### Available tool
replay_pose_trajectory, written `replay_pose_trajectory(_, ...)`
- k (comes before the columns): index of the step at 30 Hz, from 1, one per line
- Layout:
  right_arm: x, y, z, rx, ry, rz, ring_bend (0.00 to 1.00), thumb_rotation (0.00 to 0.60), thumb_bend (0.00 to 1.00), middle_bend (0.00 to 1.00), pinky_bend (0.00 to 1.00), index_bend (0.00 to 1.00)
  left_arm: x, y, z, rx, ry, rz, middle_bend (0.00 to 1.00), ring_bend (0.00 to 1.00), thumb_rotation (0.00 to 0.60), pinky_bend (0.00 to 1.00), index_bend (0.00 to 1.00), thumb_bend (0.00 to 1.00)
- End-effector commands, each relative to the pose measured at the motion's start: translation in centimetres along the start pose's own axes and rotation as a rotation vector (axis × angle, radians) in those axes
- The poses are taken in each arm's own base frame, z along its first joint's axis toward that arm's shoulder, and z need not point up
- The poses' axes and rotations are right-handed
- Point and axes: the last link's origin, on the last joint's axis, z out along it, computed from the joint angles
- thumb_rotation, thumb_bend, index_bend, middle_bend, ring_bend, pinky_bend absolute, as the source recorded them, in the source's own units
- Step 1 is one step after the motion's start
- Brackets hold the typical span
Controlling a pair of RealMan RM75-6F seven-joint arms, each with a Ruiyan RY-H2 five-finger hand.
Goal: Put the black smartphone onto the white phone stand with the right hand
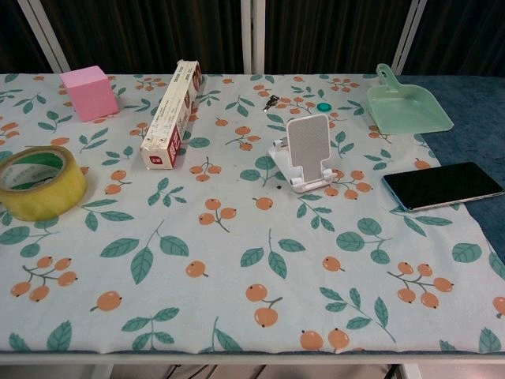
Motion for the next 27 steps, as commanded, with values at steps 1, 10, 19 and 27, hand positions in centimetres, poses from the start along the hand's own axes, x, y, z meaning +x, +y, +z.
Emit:
replay_pose_trajectory(1, 0.0, 0.0, 0.0, 0.001, 0.0, -0.001, 0.0, 0.6, 0.21, 0.0, 0.0, 0.0, 0.0, -0.1, 0.0, 0.01, -0.001, 0.016, 0.04, 0.07, 0.234, 0.16, 0.02, 0.08)
replay_pose_trajectory(10, 0.1, -0.4, 0.4, 0.021, -0.02, -0.029, 0.0, 0.6, 0.21, 0.0, 0.0, 0.0, 0.1, 0.0, 0.0, 0.008, -0.005, 0.024, 0.04, 0.07, 0.234, 0.16, 0.02, 0.08)
replay_pose_trajectory(19, 1.6, -4.8, 4.8, 0.153, -0.216, -0.258, 0.0, 0.6, 0.19, 0.0, 0.0, 0.0, -0.3, 0.3, 0.5, -0.007, -0.014, 0.011, 0.04, 0.07, 0.232, 0.16, 0.02, 0.08)
replay_pose_trajectory(27, -0.4, -10.7, 9.9, 0.254, -0.455, -0.488, 0.0, 0.6, 0.18, 0.0, 0.0, 0.0, -0.5, 0.7, 0.2, -0.022, -0.013, 0.0, 0.04, 0.07, 0.236, 0.16, 0.02, 0.08)
